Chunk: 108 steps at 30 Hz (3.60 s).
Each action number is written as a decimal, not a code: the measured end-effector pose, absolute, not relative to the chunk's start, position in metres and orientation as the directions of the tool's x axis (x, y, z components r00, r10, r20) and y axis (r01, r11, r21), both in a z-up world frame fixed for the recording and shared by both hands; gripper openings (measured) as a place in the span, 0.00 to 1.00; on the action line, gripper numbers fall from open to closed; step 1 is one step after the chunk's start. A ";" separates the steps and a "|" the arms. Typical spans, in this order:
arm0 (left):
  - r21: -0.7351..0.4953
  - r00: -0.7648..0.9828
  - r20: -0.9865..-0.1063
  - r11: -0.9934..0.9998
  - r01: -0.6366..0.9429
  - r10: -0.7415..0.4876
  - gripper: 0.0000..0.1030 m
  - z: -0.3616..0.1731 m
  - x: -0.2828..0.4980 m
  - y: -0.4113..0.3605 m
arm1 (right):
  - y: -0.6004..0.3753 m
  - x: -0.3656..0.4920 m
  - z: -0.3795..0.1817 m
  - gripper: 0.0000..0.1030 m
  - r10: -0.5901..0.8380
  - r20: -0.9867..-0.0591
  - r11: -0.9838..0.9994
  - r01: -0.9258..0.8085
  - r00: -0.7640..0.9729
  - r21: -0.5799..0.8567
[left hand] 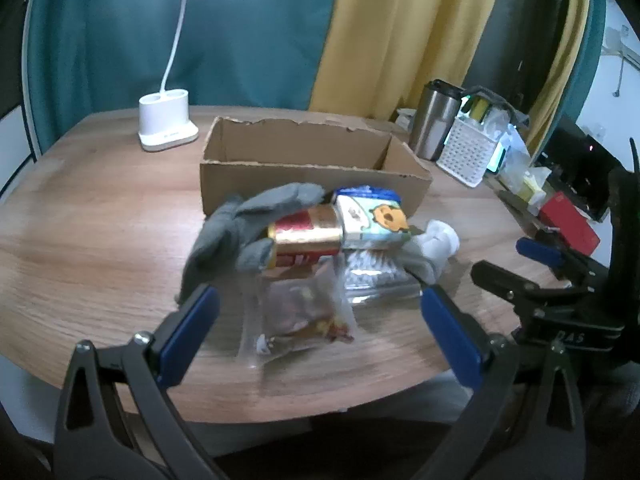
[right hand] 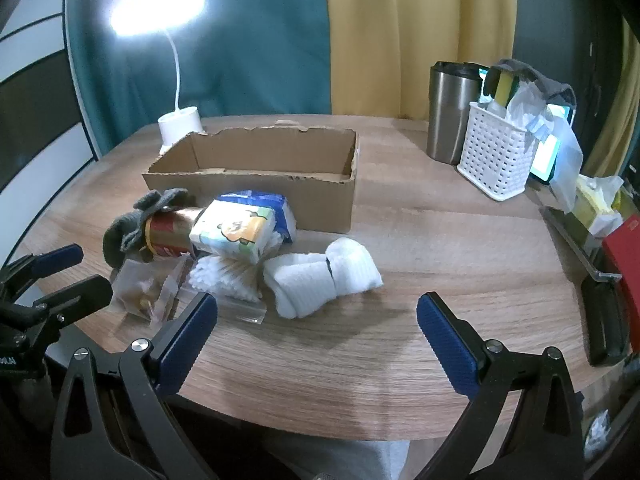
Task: Organize objects
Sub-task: 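Move left gripper to clear nut bag while right gripper approaches white socks, then close left gripper on nut bag while right gripper grasps rolled white socks, then carry nut bag into cardboard box and open left gripper while right carries socks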
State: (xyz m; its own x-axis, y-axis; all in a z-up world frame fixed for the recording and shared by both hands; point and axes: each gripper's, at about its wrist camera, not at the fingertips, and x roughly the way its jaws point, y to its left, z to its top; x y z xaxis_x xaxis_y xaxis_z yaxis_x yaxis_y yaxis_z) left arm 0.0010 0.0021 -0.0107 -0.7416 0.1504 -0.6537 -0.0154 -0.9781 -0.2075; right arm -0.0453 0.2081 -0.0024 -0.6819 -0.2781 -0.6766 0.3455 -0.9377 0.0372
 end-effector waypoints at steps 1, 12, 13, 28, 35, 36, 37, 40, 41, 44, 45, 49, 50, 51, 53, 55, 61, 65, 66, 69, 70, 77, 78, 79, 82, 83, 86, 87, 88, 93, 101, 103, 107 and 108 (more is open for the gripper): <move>-0.207 -0.740 -0.656 -0.978 -0.015 0.150 0.99 -0.012 0.000 0.002 | 0.208 -0.046 -0.003 0.99 -0.279 -0.678 -0.938 0.345 -0.680 0.040; -0.194 -0.735 -0.665 -0.981 -0.006 0.136 0.99 -0.013 -0.005 0.002 | 0.207 -0.053 -0.006 0.99 -0.283 -0.683 -0.936 0.350 -0.673 0.042; -0.193 -0.734 -0.666 -0.981 -0.005 0.135 0.99 -0.013 -0.005 0.002 | 0.207 -0.053 -0.005 0.99 -0.284 -0.683 -0.936 0.351 -0.674 0.043; -0.193 -0.723 -0.681 -0.981 0.022 0.118 0.99 -0.017 -0.012 -0.001 | 0.205 -0.058 -0.006 0.99 -0.291 -0.690 -0.930 0.364 -0.662 0.043; -0.189 -0.716 -0.689 -0.982 0.032 0.109 0.99 -0.018 -0.016 -0.001 | 0.204 -0.063 -0.008 0.99 -0.293 -0.697 -0.928 0.369 -0.654 0.044; -0.187 -0.716 -0.690 -0.982 0.032 0.108 0.99 -0.018 -0.016 -0.001 | 0.204 -0.063 -0.008 0.99 -0.294 -0.698 -0.928 0.370 -0.653 0.044; -0.185 -0.716 -0.690 -0.982 0.032 0.107 0.99 -0.017 -0.016 -0.001 | 0.204 -0.063 -0.008 0.99 -0.294 -0.698 -0.928 0.371 -0.653 0.044; -0.181 -0.714 -0.693 -0.983 0.034 0.102 0.99 -0.017 -0.017 -0.002 | 0.205 -0.064 -0.005 0.99 -0.297 -0.694 -0.928 0.369 -0.656 0.049; -0.180 -0.714 -0.693 -0.983 0.034 0.102 0.99 -0.017 -0.017 -0.001 | 0.205 -0.065 -0.005 0.99 -0.298 -0.693 -0.928 0.368 -0.657 0.051; -0.178 -0.714 -0.693 -0.983 0.039 0.098 0.99 -0.017 -0.017 -0.002 | 0.204 -0.065 -0.004 0.99 -0.302 -0.692 -0.927 0.371 -0.656 0.052; -0.178 -0.713 -0.694 -0.983 0.042 0.096 0.99 -0.017 -0.017 -0.002 | 0.204 -0.065 -0.005 0.99 -0.300 -0.694 -0.927 0.372 -0.654 0.050; -0.173 -0.707 -0.702 -0.983 0.055 0.084 0.99 -0.019 -0.019 -0.003 | 0.205 -0.067 -0.005 0.99 -0.304 -0.694 -0.925 0.375 -0.652 0.053; -0.171 -0.706 -0.703 -0.984 0.057 0.081 0.99 -0.019 -0.020 -0.003 | 0.205 -0.068 -0.006 0.99 -0.306 -0.695 -0.925 0.375 -0.651 0.056; -0.169 -0.704 -0.706 -0.984 0.060 0.078 0.99 -0.020 -0.020 -0.003 | 0.206 -0.069 -0.006 0.99 -0.306 -0.696 -0.926 0.374 -0.650 0.058; -0.166 -0.698 -0.713 -0.984 0.067 0.072 0.99 -0.023 -0.023 -0.004 | 0.206 -0.072 -0.008 0.99 -0.308 -0.698 -0.925 0.374 -0.646 0.062; -0.164 -0.690 -0.721 -0.984 0.076 0.066 0.99 -0.027 -0.025 -0.005 | 0.205 -0.074 -0.011 0.99 -0.310 -0.702 -0.925 0.376 -0.641 0.065; -0.156 -0.661 -0.749 -0.983 0.101 0.051 0.99 -0.039 -0.032 -0.008 | 0.203 -0.084 -0.024 0.99 -0.314 -0.725 -0.922 0.380 -0.613 0.078; -0.156 -0.644 -0.763 -0.983 0.101 0.055 0.99 -0.045 -0.038 -0.007 | 0.201 -0.091 -0.030 0.99 -0.309 -0.737 -0.922 0.380 -0.601 0.077; -0.154 -0.640 -0.767 -0.983 0.100 0.055 0.99 -0.047 -0.039 -0.007 | 0.201 -0.093 -0.032 0.99 -0.308 -0.739 -0.922 0.380 -0.599 0.076; -0.151 -0.617 -0.785 -0.984 0.097 0.059 0.99 -0.053 -0.043 -0.004 | 0.201 -0.100 -0.037 0.99 -0.306 -0.747 -0.921 0.382 -0.590 0.075; -0.148 -0.612 -0.789 -0.984 0.095 0.060 0.99 -0.054 -0.045 -0.002 | 0.201 -0.103 -0.039 0.99 -0.305 -0.750 -0.920 0.384 -0.586 0.075; -0.130 -0.586 -0.809 -0.988 0.086 0.056 0.84 -0.062 -0.052 0.006 | 0.201 -0.120 -0.047 0.99 -0.308 -0.765 -0.913 0.403 -0.565 0.069; -0.130 -0.579 -0.813 -0.988 0.085 0.057 0.84 -0.064 -0.053 0.007 | 0.200 -0.121 -0.047 0.99 -0.309 -0.766 -0.910 0.408 -0.563 0.067; -0.131 -0.574 -0.817 -0.988 0.085 0.059 0.84 -0.066 -0.054 0.007 | 0.199 -0.123 -0.048 0.99 -0.312 -0.767 -0.907 0.415 -0.561 0.065; -0.127 -0.569 -0.820 -0.989 0.078 0.060 0.73 -0.067 -0.054 0.010 | 0.195 -0.127 -0.053 0.99 -0.321 -0.775 -0.898 0.436 -0.545 0.066; -0.121 -0.570 -0.820 -0.990 0.074 0.058 0.72 -0.066 -0.055 0.012 | 0.194 -0.128 -0.054 0.98 -0.331 -0.777 -0.892 0.446 -0.536 0.073; -0.127 -0.570 -0.819 -0.990 0.068 0.066 0.71 -0.066 -0.055 0.013 | 0.193 -0.129 -0.058 0.82 -0.361 -0.784 -0.879 0.466 -0.505 0.105; -0.130 -0.570 -0.818 -0.989 0.064 0.071 0.71 -0.066 -0.054 0.013 | 0.193 -0.130 -0.059 0.81 -0.363 -0.788 -0.878 0.465 -0.498 0.110; -0.134 -0.571 -0.817 -0.989 0.060 0.076 0.69 -0.065 -0.054 0.014 | 0.194 -0.129 -0.060 0.81 -0.369 -0.785 -0.877 0.466 -0.497 0.117; -0.150 -0.578 -0.810 -0.988 0.040 0.100 0.66 -0.062 -0.051 0.015 | 0.195 -0.126 -0.056 0.78 -0.372 -0.784 -0.876 0.468 -0.498 0.118; -0.169 -0.612 -0.779 -0.986 -0.012 0.141 0.66 -0.046 -0.042 0.020 | 0.203 -0.114 -0.039 0.77 -0.360 -0.759 -0.891 0.440 -0.542 0.109; -0.172 -0.620 -0.770 -0.985 -0.027 0.151 0.66 -0.041 -0.040 0.022 | 0.206 -0.112 -0.034 0.77 -0.356 -0.753 -0.895 0.433 -0.553 0.106; -0.174 -0.641 -0.748 -0.983 -0.062 0.173 0.66 -0.030 -0.038 0.027 | 0.212 -0.108 -0.023 0.77 -0.345 -0.739 -0.904 0.416 -0.579 0.096; -0.175 -0.644 -0.744 -0.982 -0.066 0.176 0.66 -0.028 -0.037 0.027 | 0.213 -0.108 -0.021 0.77 -0.343 -0.735 -0.906 0.413 -0.584 0.095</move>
